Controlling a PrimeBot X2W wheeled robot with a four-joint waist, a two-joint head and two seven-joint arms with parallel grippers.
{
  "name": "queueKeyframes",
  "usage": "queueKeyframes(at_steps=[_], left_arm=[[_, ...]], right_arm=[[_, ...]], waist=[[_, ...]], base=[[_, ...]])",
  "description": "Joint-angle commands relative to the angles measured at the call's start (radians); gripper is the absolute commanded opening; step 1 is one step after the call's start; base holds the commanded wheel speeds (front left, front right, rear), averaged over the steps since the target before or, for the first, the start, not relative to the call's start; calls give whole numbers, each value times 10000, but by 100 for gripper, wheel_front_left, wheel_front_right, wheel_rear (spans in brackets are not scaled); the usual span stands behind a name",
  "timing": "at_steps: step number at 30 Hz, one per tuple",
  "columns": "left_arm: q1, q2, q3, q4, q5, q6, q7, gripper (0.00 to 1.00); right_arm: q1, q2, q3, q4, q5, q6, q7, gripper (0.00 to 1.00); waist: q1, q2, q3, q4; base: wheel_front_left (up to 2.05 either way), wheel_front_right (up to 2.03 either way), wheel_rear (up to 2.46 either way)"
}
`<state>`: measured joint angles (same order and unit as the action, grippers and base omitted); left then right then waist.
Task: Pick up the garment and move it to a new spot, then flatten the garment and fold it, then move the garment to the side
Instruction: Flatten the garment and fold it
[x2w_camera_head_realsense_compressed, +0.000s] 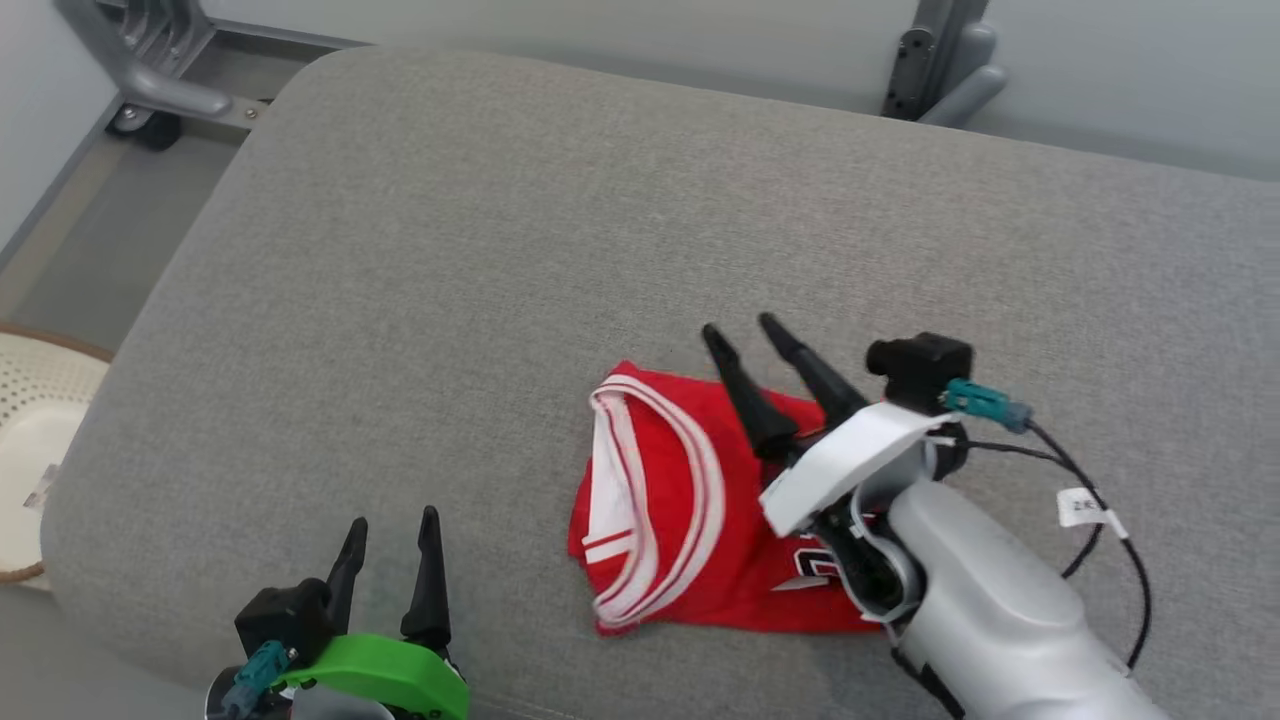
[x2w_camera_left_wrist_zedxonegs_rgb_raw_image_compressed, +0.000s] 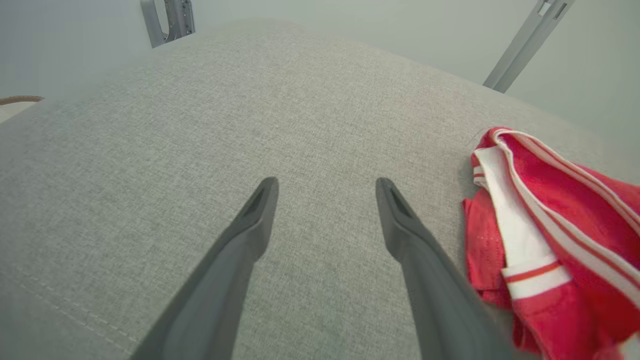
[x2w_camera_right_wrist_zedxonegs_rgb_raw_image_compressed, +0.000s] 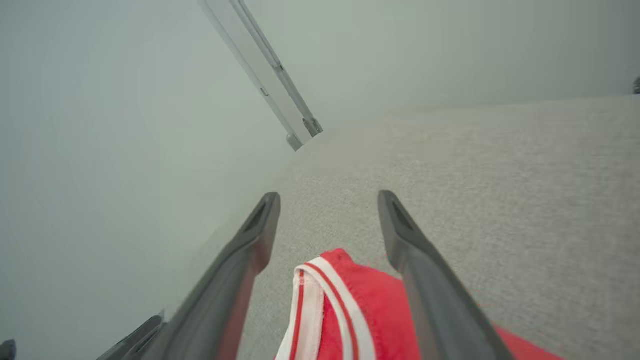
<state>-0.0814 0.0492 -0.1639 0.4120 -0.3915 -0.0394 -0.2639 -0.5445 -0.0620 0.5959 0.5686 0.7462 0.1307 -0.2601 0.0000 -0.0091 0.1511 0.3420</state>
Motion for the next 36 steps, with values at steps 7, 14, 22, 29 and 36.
queueKeyframes(at_steps=[7, 14, 22, 29, 36], left_arm=[[127, 34, 259, -37, 150, -37, -1, 100], [315, 36, 545, -10, 261, -72, -1, 100], [490, 34, 766, -63, 450, -124, -1, 100], [588, 34, 835, -58, 552, -159, -1, 100], [643, 34, 750, -33, 530, -200, -1, 100]], right_arm=[[1472, -456, -2462, -1044, -1513, -1, -52, 100], [2848, -321, -3874, -1489, -2415, -1, -53, 100], [3777, -152, -4257, -1801, -2785, -1, -54, 100], [4178, -11, -4425, -2026, -2960, -1, -54, 100], [4303, 33, -4022, -2059, -2896, -1, -55, 100]], waist=[[0, 91, -545, -1494], [0, 91, -749, -1934], [0, 91, -858, -2217], [0, 91, -975, -2362], [0, 91, -1036, -2313]], base=[[0, 0, 0], [0, 0, 0], [0, 0, 0], [0, 0, 0], [0, 0, 0]])
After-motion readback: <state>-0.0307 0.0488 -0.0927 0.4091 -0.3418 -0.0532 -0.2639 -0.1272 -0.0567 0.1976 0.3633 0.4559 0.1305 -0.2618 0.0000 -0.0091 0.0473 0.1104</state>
